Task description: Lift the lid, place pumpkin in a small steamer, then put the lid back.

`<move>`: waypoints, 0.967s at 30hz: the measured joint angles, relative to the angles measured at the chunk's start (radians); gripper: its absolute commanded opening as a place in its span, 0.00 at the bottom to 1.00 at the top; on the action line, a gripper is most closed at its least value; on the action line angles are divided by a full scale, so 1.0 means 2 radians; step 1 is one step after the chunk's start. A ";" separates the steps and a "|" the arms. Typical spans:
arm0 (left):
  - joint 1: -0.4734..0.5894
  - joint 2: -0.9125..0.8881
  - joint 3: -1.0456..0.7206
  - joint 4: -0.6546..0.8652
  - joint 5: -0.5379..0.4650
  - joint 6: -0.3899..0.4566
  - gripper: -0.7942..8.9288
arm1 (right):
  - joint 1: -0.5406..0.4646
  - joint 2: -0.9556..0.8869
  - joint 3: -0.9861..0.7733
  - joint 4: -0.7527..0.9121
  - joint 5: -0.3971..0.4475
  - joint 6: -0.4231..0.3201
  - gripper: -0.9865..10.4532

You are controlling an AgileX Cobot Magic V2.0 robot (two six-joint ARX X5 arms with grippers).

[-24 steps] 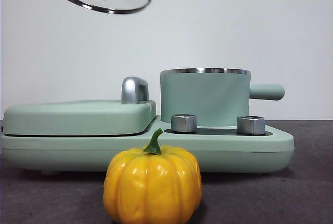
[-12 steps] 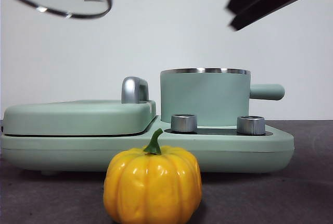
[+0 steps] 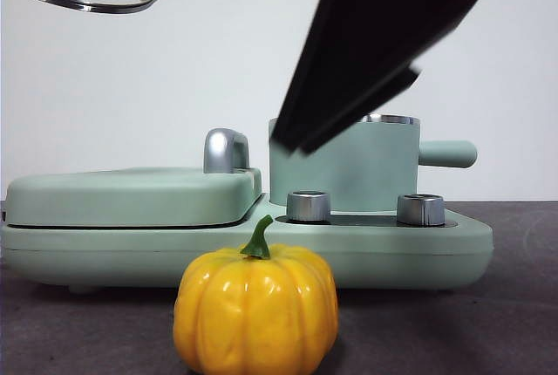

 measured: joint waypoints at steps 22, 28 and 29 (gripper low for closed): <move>0.000 0.000 0.000 0.000 -0.002 -0.002 0.09 | 0.005 0.100 0.000 0.053 0.000 -0.013 0.48; 0.000 0.000 0.000 0.000 -0.010 -0.002 0.09 | 0.005 0.109 0.000 0.063 0.000 -0.013 0.51; 0.000 0.000 0.000 0.000 -0.010 -0.002 0.09 | 0.005 0.111 0.000 0.063 0.000 -0.013 0.51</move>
